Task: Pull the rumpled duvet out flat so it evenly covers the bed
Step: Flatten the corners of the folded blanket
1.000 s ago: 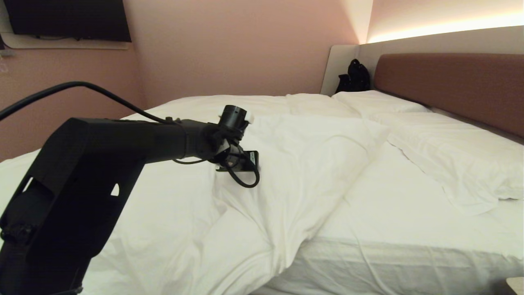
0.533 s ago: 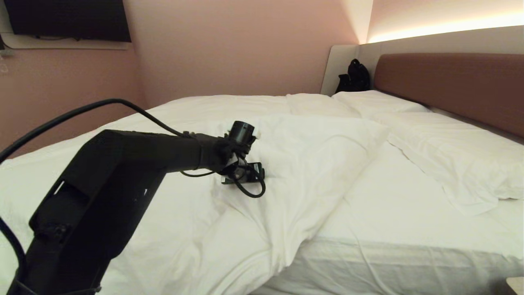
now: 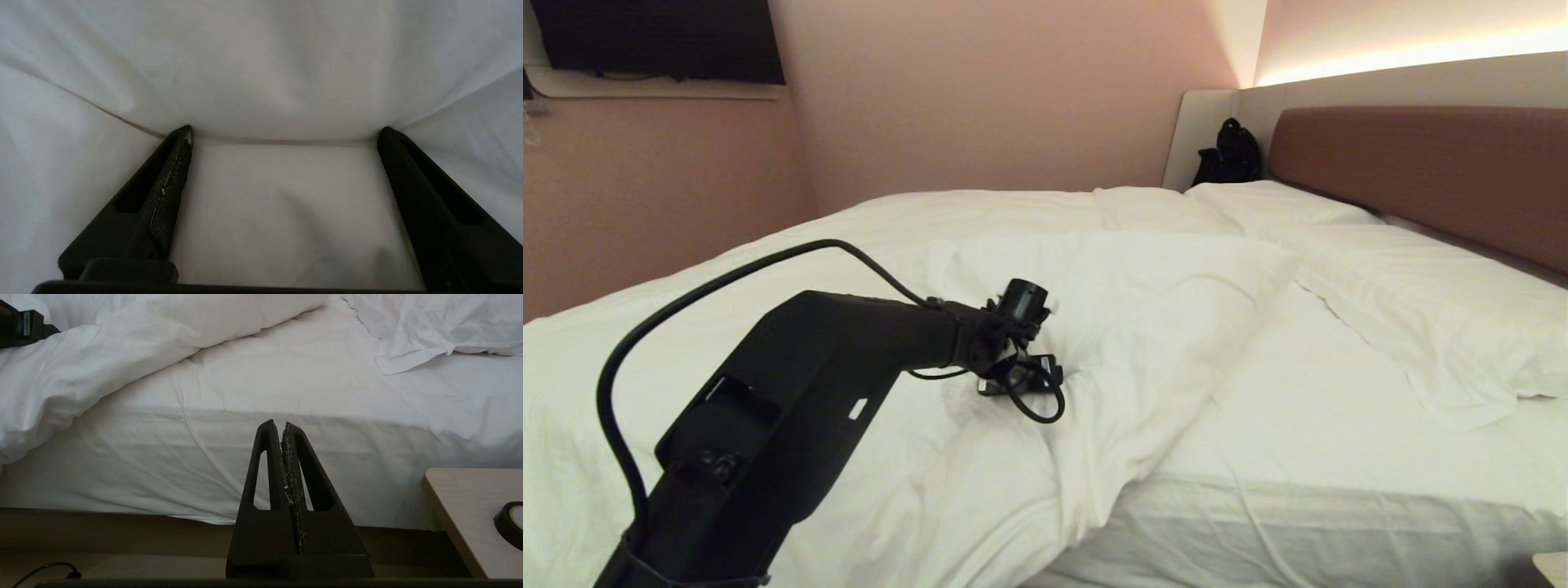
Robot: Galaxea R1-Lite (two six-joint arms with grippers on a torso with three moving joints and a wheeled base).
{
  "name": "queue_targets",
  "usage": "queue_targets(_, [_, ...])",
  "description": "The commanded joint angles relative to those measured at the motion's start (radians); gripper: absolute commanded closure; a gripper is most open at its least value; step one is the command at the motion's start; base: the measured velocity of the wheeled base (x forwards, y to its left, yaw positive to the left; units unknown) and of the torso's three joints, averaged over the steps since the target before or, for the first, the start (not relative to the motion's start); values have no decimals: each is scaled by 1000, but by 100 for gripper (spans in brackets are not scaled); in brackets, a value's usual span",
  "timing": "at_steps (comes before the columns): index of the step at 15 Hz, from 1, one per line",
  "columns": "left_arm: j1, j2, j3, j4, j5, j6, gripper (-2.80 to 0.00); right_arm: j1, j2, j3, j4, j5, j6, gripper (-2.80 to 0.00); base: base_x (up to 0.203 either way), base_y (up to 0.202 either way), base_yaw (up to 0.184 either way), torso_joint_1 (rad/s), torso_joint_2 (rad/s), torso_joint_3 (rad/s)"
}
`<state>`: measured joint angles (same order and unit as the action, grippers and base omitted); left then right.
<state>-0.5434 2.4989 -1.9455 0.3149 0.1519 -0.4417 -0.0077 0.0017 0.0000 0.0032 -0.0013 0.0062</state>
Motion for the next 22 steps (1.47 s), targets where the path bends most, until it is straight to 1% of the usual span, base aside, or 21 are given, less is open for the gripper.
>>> queue_targets(1, [-1,23,0,6,0,-2,-280,0,0,0,0,0,0,0,0,0,0,0,0,0])
queue_targets(22, [-30,24,0,-7,-8,0,-280,0,0,-2,0,0,0,0,0,0,0,0,0,0])
